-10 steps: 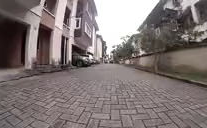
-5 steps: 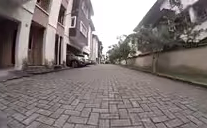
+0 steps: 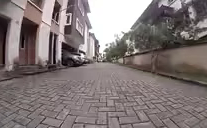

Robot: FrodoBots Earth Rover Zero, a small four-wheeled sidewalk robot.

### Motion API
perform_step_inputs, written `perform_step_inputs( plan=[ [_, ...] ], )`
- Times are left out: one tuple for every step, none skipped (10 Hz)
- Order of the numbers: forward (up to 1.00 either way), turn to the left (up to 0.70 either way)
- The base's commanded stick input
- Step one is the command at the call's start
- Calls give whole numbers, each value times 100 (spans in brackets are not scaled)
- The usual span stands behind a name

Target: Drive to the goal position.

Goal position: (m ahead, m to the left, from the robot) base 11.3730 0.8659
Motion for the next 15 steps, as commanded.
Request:
perform_step_inputs(
  plan=[
    [70, 0],
    [70, 0],
    [70, 0],
    [70, 0],
    [70, 0],
    [70, 0],
    [70, 0],
    [70, 0],
    [70, 0],
    [70, 0],
    [70, 0],
    [70, 0],
    [70, 0],
    [70, 0],
    [70, 0]
  ],
)
